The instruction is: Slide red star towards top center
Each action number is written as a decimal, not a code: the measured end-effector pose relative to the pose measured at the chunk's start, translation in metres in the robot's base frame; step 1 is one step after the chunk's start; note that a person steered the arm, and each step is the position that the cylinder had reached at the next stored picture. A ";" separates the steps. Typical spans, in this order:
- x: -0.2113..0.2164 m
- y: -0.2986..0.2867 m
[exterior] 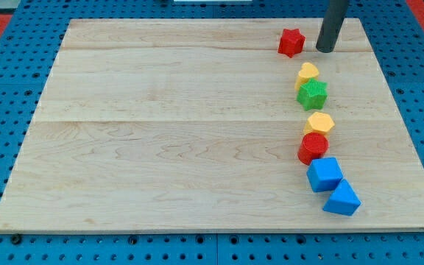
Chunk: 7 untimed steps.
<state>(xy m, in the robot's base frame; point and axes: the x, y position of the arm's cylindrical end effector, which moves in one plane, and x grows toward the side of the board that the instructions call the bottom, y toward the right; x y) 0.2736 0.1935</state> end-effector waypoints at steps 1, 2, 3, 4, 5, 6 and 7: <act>-0.011 -0.106; -0.028 -0.156; -0.035 -0.087; -0.063 -0.153; -0.063 -0.216; -0.063 -0.242; -0.063 -0.247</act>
